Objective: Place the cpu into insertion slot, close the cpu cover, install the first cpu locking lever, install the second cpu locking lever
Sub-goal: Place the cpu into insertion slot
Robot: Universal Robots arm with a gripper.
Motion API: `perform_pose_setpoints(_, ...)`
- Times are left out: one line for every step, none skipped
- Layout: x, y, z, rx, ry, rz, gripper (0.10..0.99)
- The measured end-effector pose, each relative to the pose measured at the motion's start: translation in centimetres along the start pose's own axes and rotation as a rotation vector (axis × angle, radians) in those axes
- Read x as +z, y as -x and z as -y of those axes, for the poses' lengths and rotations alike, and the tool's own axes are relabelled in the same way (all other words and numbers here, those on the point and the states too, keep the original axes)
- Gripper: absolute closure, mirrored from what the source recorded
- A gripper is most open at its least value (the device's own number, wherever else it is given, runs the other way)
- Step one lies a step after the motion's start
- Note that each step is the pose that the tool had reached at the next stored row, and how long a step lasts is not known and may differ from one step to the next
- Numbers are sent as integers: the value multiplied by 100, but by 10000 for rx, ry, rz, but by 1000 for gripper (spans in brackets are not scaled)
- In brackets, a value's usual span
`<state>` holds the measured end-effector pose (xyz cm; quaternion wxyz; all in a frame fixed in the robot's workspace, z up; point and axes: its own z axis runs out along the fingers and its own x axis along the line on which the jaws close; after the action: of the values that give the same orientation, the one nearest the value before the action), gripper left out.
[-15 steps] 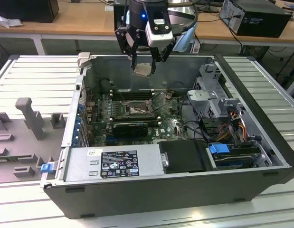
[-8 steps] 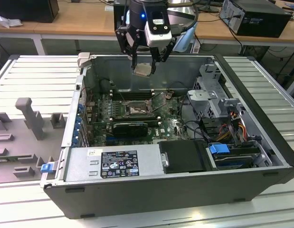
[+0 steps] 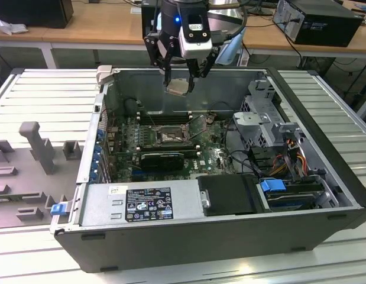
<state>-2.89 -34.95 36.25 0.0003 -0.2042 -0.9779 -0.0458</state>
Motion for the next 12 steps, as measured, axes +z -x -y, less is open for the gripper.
perform_pose_setpoints(0,0,0,27,0,2,549)
perform_pose_setpoints(0,0,0,62,1,6,549)
perform_pose_setpoints(0,0,0,91,2,8,549)
perform_pose_setpoints(0,0,0,114,2,10,549)
perform_pose_setpoints(0,0,0,170,3,15,549)
perform_pose_setpoints(0,0,0,208,4,19,549)
perform_pose_setpoints(0,0,0,230,5,21,549)
perform_pose_setpoints(0,0,0,257,5,23,549)
perform_pose_setpoints(0,0,0,282,6,25,549)
perform_pose_setpoints(0,0,0,328,7,29,549)
perform_pose_setpoints(0,0,0,365,7,32,549)
perform_pose_setpoints(1,0,0,390,8,35,549)
